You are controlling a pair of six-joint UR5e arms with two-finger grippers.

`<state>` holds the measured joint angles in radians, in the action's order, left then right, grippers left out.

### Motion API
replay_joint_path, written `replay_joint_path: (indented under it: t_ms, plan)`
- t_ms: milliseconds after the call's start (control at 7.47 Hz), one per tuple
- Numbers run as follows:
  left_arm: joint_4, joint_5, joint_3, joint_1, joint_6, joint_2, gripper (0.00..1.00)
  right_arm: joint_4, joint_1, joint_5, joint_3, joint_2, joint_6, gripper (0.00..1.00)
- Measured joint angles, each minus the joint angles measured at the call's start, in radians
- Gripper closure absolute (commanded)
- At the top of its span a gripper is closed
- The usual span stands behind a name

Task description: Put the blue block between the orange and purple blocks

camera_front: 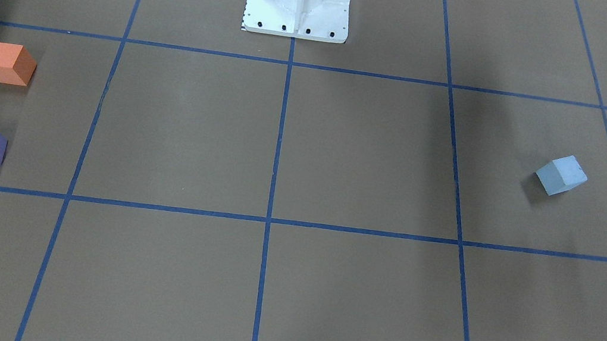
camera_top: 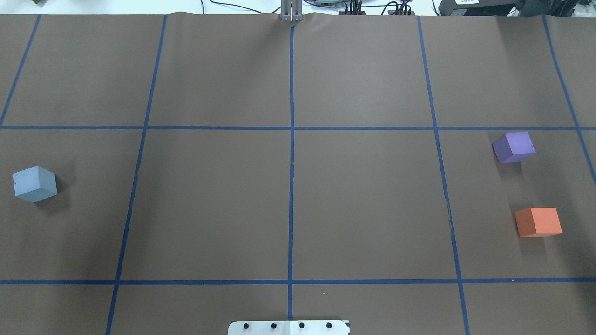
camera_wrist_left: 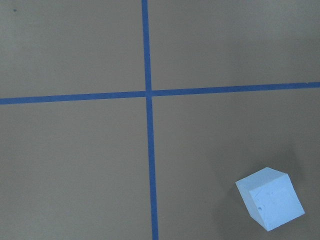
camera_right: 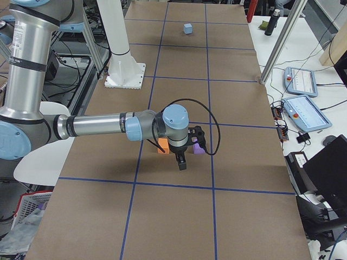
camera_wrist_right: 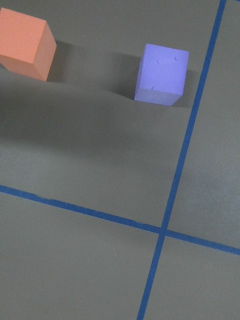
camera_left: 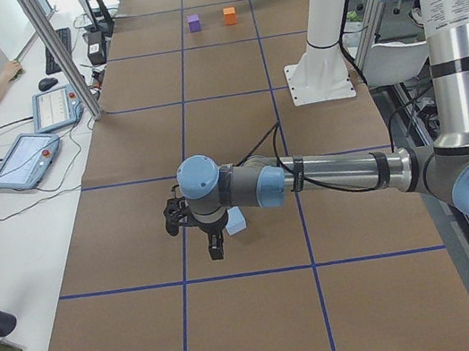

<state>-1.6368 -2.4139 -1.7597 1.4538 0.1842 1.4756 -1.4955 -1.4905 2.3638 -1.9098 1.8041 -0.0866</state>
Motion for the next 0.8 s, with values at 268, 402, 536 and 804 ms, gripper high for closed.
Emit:
replay_joint_path:
  t_ms: [268, 402, 536, 804]
  plan:
    - [-0.108, 0.016, 0.014, -0.099, 0.213, -0.005, 0.0, 0.006, 0.004, -0.001, 0.0, 0.002, 0.0, 0.0]
    - [-0.191, 0.058, 0.026, -0.167, 0.333, -0.005, 0.0, 0.008, 0.005, -0.001, 0.0, 0.005, 0.0, 0.0]
    - [-0.288, 0.112, 0.051, -0.243, 0.45, -0.005, 0.0, 0.009, 0.006, -0.001, 0.0, 0.006, 0.0, 0.0]
    - [-0.44, 0.174, 0.109, -0.362, 0.612, -0.001, 0.0, 0.011, 0.008, 0.0, 0.0, 0.011, 0.0, 0.0]
